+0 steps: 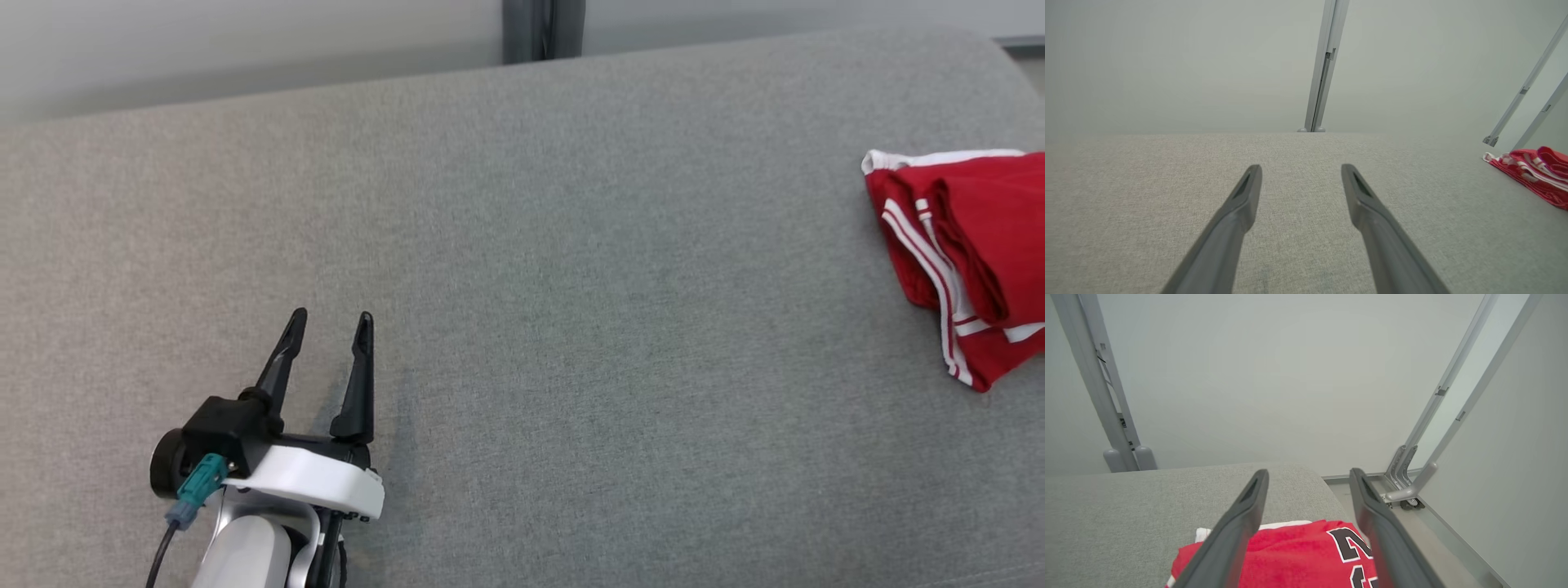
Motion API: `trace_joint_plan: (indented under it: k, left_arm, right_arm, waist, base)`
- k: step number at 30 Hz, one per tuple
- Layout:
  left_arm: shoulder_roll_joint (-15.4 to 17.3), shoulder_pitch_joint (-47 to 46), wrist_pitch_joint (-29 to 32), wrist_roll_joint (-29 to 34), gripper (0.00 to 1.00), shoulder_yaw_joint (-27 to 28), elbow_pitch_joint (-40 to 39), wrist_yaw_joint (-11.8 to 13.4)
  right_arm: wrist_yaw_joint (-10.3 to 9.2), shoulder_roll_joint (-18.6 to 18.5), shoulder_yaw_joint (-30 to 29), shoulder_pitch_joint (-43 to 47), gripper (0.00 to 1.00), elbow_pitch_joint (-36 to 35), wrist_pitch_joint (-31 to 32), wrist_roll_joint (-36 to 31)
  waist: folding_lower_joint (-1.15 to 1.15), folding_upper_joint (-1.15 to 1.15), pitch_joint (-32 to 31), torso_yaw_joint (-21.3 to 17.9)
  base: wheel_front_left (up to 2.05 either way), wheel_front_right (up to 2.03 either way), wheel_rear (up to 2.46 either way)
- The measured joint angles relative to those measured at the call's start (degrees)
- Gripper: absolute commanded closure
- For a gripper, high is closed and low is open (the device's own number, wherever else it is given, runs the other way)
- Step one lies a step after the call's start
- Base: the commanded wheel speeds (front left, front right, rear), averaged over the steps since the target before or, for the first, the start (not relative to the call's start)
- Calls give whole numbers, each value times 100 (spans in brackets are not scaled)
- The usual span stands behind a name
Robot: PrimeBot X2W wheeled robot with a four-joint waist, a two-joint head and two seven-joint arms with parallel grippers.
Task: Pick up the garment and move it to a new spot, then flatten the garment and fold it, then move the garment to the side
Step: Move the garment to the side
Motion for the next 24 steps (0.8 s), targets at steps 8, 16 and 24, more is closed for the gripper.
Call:
trace_joint_plan:
  k: [8, 16, 24]
  left_arm:
    - [-25, 126, 0, -130, 0, 275, 147, 266]
    - [-45, 423, 0, -341, 0, 363, 44, 366]
    - [-57, 841, 0, -301, 0, 98, 109, 437]
  right_arm:
    - [0, 476, 732, 692, 0, -1024, -110, 310]
    - [0, 1183, 375, 2030, 0, -2565, -137, 313]
    - [-1, 2051, -260, 3795, 0, -4140, -146, -170]
  waist:
    - [0, 0, -558, -27]
    - [0, 0, -1047, -23]
    - [0, 0, -1397, 158]
  base:
    - [0, 0, 0]
    - [0, 0, 0]
    - [0, 0, 0]
